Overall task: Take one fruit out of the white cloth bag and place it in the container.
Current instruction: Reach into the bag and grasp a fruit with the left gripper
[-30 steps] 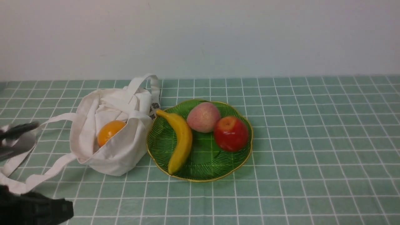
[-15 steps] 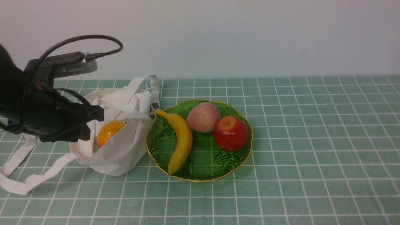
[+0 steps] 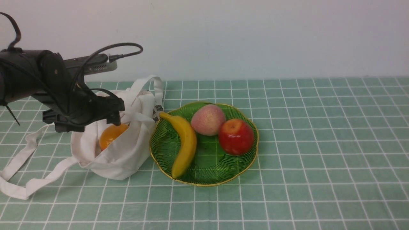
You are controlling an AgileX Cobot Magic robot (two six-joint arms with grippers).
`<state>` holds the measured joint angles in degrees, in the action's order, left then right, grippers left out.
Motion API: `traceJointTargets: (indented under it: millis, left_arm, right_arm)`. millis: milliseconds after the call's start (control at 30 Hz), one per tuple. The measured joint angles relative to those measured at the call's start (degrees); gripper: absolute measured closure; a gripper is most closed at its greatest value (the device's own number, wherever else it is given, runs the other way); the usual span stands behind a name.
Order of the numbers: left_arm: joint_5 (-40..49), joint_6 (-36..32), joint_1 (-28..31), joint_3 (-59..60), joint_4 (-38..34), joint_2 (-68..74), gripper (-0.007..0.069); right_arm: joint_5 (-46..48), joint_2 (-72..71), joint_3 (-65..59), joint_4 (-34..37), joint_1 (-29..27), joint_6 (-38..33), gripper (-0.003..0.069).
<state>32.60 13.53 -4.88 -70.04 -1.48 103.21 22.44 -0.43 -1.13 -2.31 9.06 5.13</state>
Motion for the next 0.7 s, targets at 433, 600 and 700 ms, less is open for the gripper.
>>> traceJointTargets:
  millis: [433, 600, 700]
  left_arm:
    - [-3.15, 0.25, 0.05, -0.86, -5.67, 5.96, -0.0015]
    - [-4.74, 0.25, 0.05, -1.04, -6.69, 6.70, 0.0034]
    - [-4.78, 0.25, 0.05, -1.17, -6.69, 6.83, 0.0034]
  right_arm:
    - [0.00, 0.00, 0.00, 0.00, 0.00, 0.00, 0.0674]
    - [0.00, 0.00, 0.00, 0.00, 0.00, 0.00, 0.0674]
    - [0.00, 0.00, 0.00, 0.00, 0.00, 0.00, 0.0674]
